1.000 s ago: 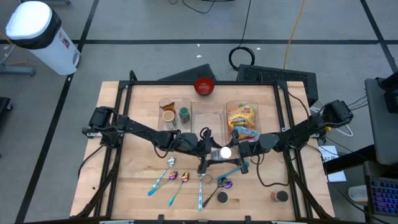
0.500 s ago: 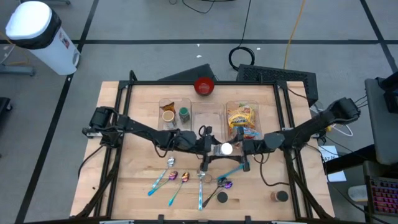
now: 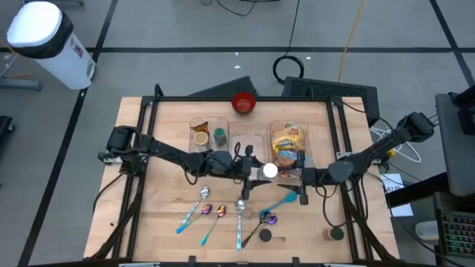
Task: Pick & Place Food Item
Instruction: Put the white seasoning bottle into the left transparent bin
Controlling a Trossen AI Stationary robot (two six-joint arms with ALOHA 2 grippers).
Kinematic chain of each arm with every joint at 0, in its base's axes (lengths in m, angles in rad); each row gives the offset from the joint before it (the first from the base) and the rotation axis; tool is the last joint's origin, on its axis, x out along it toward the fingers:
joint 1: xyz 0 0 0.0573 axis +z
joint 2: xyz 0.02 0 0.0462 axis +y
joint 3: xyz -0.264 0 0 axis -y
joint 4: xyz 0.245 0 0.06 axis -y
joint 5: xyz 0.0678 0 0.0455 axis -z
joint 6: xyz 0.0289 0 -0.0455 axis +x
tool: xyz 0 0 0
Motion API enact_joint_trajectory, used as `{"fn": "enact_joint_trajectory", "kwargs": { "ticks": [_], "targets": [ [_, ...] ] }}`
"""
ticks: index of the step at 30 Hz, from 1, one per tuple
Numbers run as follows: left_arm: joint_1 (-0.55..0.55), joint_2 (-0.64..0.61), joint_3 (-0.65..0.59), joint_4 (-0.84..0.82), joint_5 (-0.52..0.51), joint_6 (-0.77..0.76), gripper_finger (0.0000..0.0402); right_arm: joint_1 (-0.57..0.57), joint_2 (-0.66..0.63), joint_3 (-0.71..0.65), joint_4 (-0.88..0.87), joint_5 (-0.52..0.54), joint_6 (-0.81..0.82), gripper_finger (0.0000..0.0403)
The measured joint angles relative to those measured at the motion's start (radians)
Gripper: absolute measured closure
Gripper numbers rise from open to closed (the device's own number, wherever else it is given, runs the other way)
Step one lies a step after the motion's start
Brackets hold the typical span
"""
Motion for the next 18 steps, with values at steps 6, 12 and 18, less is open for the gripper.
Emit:
{"fn": "enact_joint_trajectory", "kwargs": {
  "ticks": [6,12,18],
  "targets": [
    [0.002,0.004,0.0,-0.002,0.0,-0.007,0.0191,-0.036,0.011,-0.029,0.121,-0.001,0.034,0.0188],
    [0.002,0.005,0.0,0.002,0.0,-0.014,0.0191,-0.08,0.123,-0.05,0.303,-0.129,0.067,0.0186],
    [-0.005,0.005,0.0,-0.01,-0.005,-0.018,0.0191,-0.085,0.225,-0.052,0.434,-0.134,-0.004,0.0165]
  ]
}}
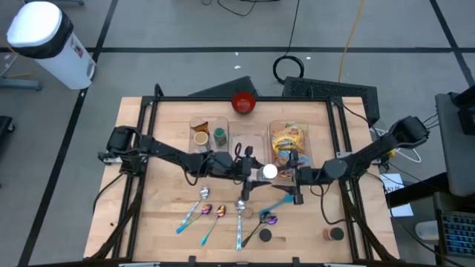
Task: Pick & Place Food Item
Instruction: Put the white seasoning bottle into the left transparent bin
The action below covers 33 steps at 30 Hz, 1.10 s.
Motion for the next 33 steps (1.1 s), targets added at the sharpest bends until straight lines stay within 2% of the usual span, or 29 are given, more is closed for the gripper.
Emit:
{"fn": "enact_joint_trajectory", "kwargs": {
  "ticks": [8,15,22,24,28,33],
  "targets": [
    [-0.011,0.0,-0.002,-0.014,-0.025,-0.006,0.0191,-0.01,0.017,0.0,0.011,0.026,-0.007,0.0139],
    [-0.014,0.0,0.002,-0.011,-0.013,-0.011,0.0191,-0.011,-0.035,0.0,0.001,0.021,-0.034,0.0145],
    [-0.029,0.003,0.0,-0.024,0.011,0.01,0.0191,-0.025,-0.047,0.002,0.076,0.031,-0.101,0.0148],
    [-0.028,0.003,0.0,-0.02,0.012,0.015,0.0191,-0.034,-0.048,0.003,0.074,-0.002,-0.099,0.0148],
    [-0.028,0.003,0.0,-0.018,0.001,0.014,0.0191,-0.046,-0.017,0.004,0.06,-0.142,-0.026,0.0143],
    [-0.023,0.003,0.0,-0.018,-0.006,0.012,0.0191,-0.047,0.02,0.005,0.069,-0.181,-0.007,0.0112]
  ]
}}
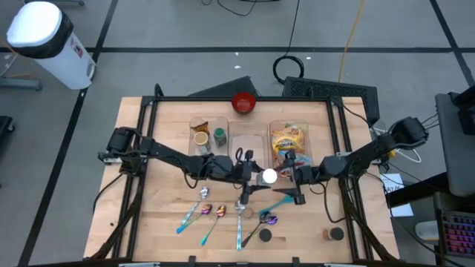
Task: Pick & Place Food Item
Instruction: Put the white seasoning bottle into the left transparent bin
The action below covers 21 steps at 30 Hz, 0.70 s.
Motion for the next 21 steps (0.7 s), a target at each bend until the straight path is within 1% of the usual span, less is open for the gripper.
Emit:
{"fn": "enact_joint_trajectory", "kwargs": {
  "ticks": [2,5,8,11,16,18,21],
  "targets": [
    [0.001,0.0,0.0,0.002,0.001,0.0,0.0191,-0.002,0.012,0.0,0.018,0.001,0.003,0.01],
    [0.005,0.0,0.0,0.008,-0.003,-0.004,0.0191,-0.014,0.04,0.017,0.044,0.039,0.003,0.009],
    [0.006,0.0,0.0,0.003,-0.006,-0.004,0.0191,-0.03,0.077,0.05,0.039,0.051,0.002,0.0092],
    [0.004,0.0,0.0,0.003,-0.003,-0.003,0.019,-0.042,0.113,0.079,0.04,0.048,0.003,0.0103],
    [0.005,0.0,0.0,-0.006,-0.002,-0.005,0.0192,-0.044,0.125,0.088,0.041,0.05,-0.009,0.0139],
    [0.005,0.0,0.0,-0.006,-0.003,-0.005,0.0192,-0.044,0.122,0.088,0.04,0.049,-0.009,0.0163],
    [0.005,-0.001,0.0,-0.004,-0.009,-0.013,0.0188,-0.043,0.112,0.088,0.032,0.051,0.034,0.0209]
  ]
}}
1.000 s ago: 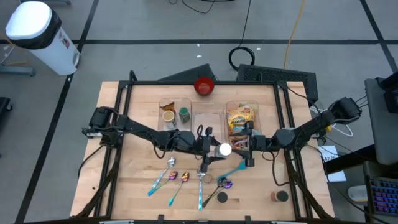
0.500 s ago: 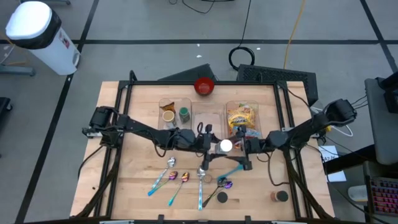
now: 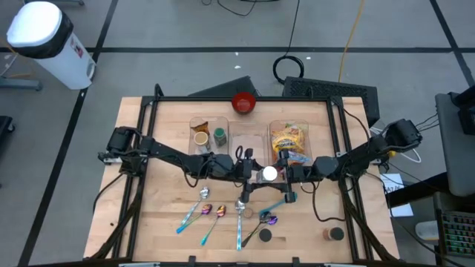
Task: Pick & Place Food Item
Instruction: Put the white seasoning bottle into the left transparent bin
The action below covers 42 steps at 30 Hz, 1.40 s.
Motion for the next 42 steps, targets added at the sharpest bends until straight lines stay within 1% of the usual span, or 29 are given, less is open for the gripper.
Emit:
{"fn": "enact_joint_trajectory", "kwargs": {
  "ticks": [3,6,9,13,16,19,21,23,25,27,33,37,42],
  "targets": [
    [0.0,0.0,0.0,-0.005,0.005,-0.028,0.0163,-0.001,-0.009,0.0,-0.008,-0.002,0.035,0.0211],
    [0.003,-0.004,0.002,-0.076,0.009,-0.072,0.0133,0.0,-0.042,-0.001,-0.061,0.0,0.052,0.0211],
    [0.003,-0.019,0.001,-0.204,0.008,-0.107,0.0111,0.0,-0.101,-0.002,-0.172,0.001,0.096,0.0211],
    [-0.003,-0.089,0.057,-0.455,-0.01,-0.122,0.0096,0.0,-0.183,-0.002,-0.336,0.0,0.162,0.0211],
    [-0.008,-0.129,0.156,-0.757,-0.054,-0.089,0.0094,0.0,-0.221,-0.002,-0.437,0.0,0.201,0.0211],
    [0.0,-0.13,0.327,-1.05,-0.12,-0.069,0.0096,0.0,-0.221,-0.002,-0.518,0.0,0.23,0.0211],
    [0.015,-0.116,0.448,-1.165,-0.127,-0.065,0.01,-0.006,-0.207,-0.002,-0.534,0.0,0.237,0.0211],
    [0.032,-0.095,0.534,-1.232,-0.107,-0.066,0.0105,-0.014,-0.194,-0.002,-0.535,0.0,0.237,0.0211],
    [0.048,-0.076,0.589,-1.241,-0.065,-0.068,0.0109,-0.022,-0.185,-0.002,-0.532,0.001,0.237,0.0211],
    [0.059,-0.059,0.617,-1.24,-0.021,-0.069,0.0112,-0.027,-0.177,-0.002,-0.532,0.001,0.237,0.0211],
    [0.077,-0.004,0.629,-1.185,0.108,-0.064,0.0102,-0.028,-0.175,-0.001,-0.539,0.002,0.233,0.0211],
    [0.077,0.038,0.627,-1.131,0.112,-0.059,0.0095,-0.028,-0.175,-0.001,-0.539,0.002,0.226,0.0211],
    [0.078,0.07,0.627,-1.128,0.114,-0.037,0.0098,-0.028,-0.175,-0.001,-0.552,0.003,0.219,0.0211]
  ]
}}
